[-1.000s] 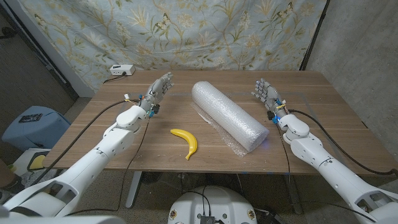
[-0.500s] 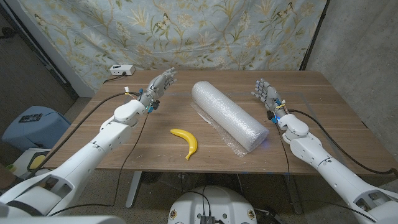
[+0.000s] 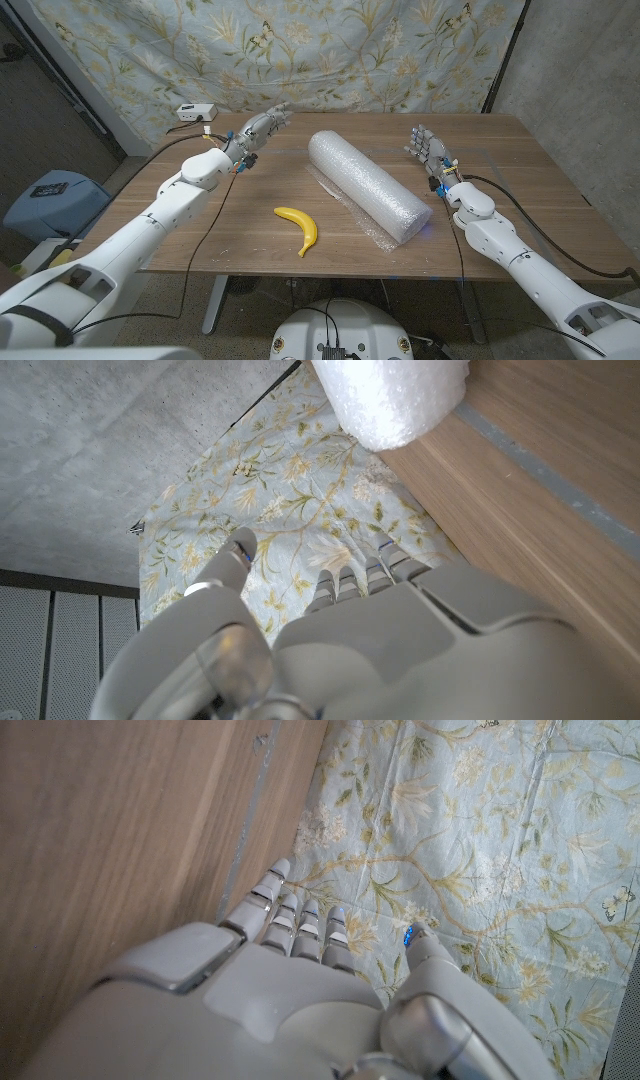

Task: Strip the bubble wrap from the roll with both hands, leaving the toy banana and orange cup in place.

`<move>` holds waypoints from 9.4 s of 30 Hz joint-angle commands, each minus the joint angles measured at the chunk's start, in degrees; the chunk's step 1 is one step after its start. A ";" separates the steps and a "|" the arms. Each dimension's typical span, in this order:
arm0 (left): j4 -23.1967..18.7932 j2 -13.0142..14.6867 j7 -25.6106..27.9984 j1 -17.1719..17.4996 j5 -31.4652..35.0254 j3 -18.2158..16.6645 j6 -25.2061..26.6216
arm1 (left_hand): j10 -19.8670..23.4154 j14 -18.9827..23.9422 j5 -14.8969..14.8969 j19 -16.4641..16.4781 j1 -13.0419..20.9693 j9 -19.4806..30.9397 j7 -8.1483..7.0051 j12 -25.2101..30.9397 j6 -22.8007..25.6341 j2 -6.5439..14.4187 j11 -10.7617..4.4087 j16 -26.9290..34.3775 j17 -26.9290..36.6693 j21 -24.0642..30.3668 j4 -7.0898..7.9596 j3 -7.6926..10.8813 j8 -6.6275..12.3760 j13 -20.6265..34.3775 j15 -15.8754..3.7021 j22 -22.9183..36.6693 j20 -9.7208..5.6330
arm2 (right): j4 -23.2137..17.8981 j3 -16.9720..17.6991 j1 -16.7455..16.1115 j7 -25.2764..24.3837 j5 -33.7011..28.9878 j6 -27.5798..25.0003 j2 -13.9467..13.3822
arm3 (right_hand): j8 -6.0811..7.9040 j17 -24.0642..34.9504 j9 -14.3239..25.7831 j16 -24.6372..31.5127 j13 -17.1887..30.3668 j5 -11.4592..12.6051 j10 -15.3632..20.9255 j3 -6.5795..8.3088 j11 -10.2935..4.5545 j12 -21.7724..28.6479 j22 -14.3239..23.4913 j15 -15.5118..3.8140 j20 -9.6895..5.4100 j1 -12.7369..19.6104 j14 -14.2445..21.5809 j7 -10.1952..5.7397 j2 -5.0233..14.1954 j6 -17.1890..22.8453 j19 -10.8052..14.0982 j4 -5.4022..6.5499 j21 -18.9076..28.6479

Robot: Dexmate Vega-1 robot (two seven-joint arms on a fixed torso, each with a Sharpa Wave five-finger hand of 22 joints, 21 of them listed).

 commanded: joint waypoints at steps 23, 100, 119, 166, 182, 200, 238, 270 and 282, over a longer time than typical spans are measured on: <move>3.75 1.14 -15.81 -12.38 6.80 6.28 -1.84 | -0.19 -0.10 0.18 1.20 4.02 0.24 0.27 0.44 -1.73 -1.47 0.01 0.05 0.20 -1.66 -0.51 0.18 0.60 0.06 0.22 0.15 0.21 | 2.00 0.66 0.83 1.27 0.35 1.66 0.14 | 0.38 -0.19 0.28 0.66 0.28 0.22 -0.38 -0.08 0.04 0.50 0.19 0.14 0.43 0.34 -0.16 -0.22 0.40 0.21 0.01 -0.47 0.09; 2.70 0.48 -45.65 -34.44 25.24 19.38 -8.07 | -4.62 -2.90 -1.22 -0.05 19.03 0.81 2.33 0.70 -4.94 -7.81 -0.32 0.03 0.84 -7.86 -0.28 0.05 0.73 1.76 1.68 0.41 0.68 | -1.65 2.64 -3.10 -3.70 0.73 2.27 0.13 | 0.22 -0.56 0.34 0.95 0.37 0.27 -1.56 -0.65 0.54 0.48 0.25 1.34 1.78 -0.16 -0.91 0.48 0.71 -0.63 -0.61 -0.98 0.08; 10.26 -5.07 -51.12 -41.82 30.90 24.51 -11.99 | -5.82 -4.31 -1.71 -1.48 21.70 0.87 2.49 0.89 -7.37 -8.60 0.01 -0.03 0.90 -8.63 -0.11 -0.17 0.54 2.11 2.18 0.45 0.99 | -1.08 3.35 -3.52 -3.81 1.67 2.03 0.08 | 0.06 -0.62 0.37 1.03 0.42 0.30 -1.83 -0.75 0.68 0.51 0.27 1.57 1.95 -0.26 -1.02 0.76 0.82 -1.48 -0.69 -1.09 0.12; 18.28 -12.36 -55.17 -47.15 35.81 30.81 -20.98 | -7.95 -6.89 -2.66 -4.39 24.62 0.91 2.81 1.40 -10.65 -10.20 0.70 -0.01 1.03 -9.07 0.56 -1.64 0.75 2.66 2.98 0.54 1.45 | -1.07 3.67 -4.30 -4.81 1.92 2.06 0.44 | 0.12 -0.73 0.44 1.16 0.51 0.33 -2.66 -1.02 1.19 0.52 0.30 1.73 2.49 -0.53 -1.36 0.97 0.85 -2.57 -0.96 -1.34 0.16; 27.71 -17.69 -54.14 -50.31 37.51 33.79 -26.29 | -8.13 -7.11 -2.68 -5.14 25.08 0.91 2.80 1.63 -10.49 -10.06 0.43 0.11 1.04 -9.07 0.77 -1.95 0.99 2.76 2.87 0.55 1.51 | 0.14 4.13 -4.40 -4.49 2.44 2.37 0.40 | 0.23 -0.76 0.45 1.21 0.53 0.32 -2.66 -1.10 1.19 0.62 0.31 1.73 2.55 -0.64 -1.41 0.95 0.86 -2.60 -0.99 -1.39 0.19; 43.46 -25.47 -50.47 -54.23 40.63 38.01 -35.13 | -8.58 -7.47 -2.74 -5.93 25.38 0.91 2.87 1.77 -11.11 -9.99 0.42 0.13 1.05 -9.08 0.97 -2.36 0.91 2.84 2.95 0.55 1.56 | 3.18 3.56 -2.51 -3.57 2.74 2.78 1.89 | 0.29 -0.81 0.46 1.27 0.54 0.34 -2.72 -1.14 1.10 0.68 0.32 1.86 2.59 -0.66 -1.42 0.89 0.92 -2.70 -0.95 -1.49 0.24; 57.09 -35.29 -46.65 -57.29 39.31 45.40 -39.64 | -8.68 -7.52 -2.71 -6.46 25.34 0.91 2.90 2.26 -10.89 -9.45 0.68 0.35 1.07 -8.81 1.49 -3.14 1.10 2.96 3.17 0.57 1.56 | 2.93 4.33 -3.91 -5.31 2.98 2.54 1.49 | 0.36 -0.86 0.47 1.38 0.56 0.34 -3.04 -1.23 1.34 0.70 0.33 2.12 2.84 -0.79 -1.48 0.77 1.04 -2.92 -1.00 -1.61 0.28; 57.00 -35.46 -44.55 -56.30 42.17 48.20 -39.57 | -8.85 -7.58 -2.66 -6.63 25.18 0.91 3.05 2.49 -10.92 -9.07 0.83 0.38 1.07 -8.71 1.72 -3.64 1.10 3.01 3.35 0.58 1.65 | 4.23 4.79 -5.10 -4.99 4.26 2.58 1.91 | 0.46 -0.90 0.47 1.48 0.57 0.35 -3.11 -1.30 1.35 0.78 0.34 2.14 2.94 -0.88 -1.50 0.70 1.10 -2.93 -1.05 -1.72 0.30; 54.54 -34.42 -43.59 -56.68 43.04 47.33 -42.16 | -9.01 -7.56 -2.64 -6.64 25.12 0.91 3.01 2.55 -10.78 -8.93 0.82 0.41 1.07 -8.65 1.78 -3.86 1.15 3.03 3.39 0.58 1.59 | 3.83 5.00 -5.81 -4.63 4.75 2.49 1.67 | 0.50 -0.93 0.47 1.47 0.57 0.38 -3.09 -1.29 1.30 0.82 0.34 2.07 3.10 -0.87 -1.59 0.64 1.15 -2.87 -1.11 -1.78 0.29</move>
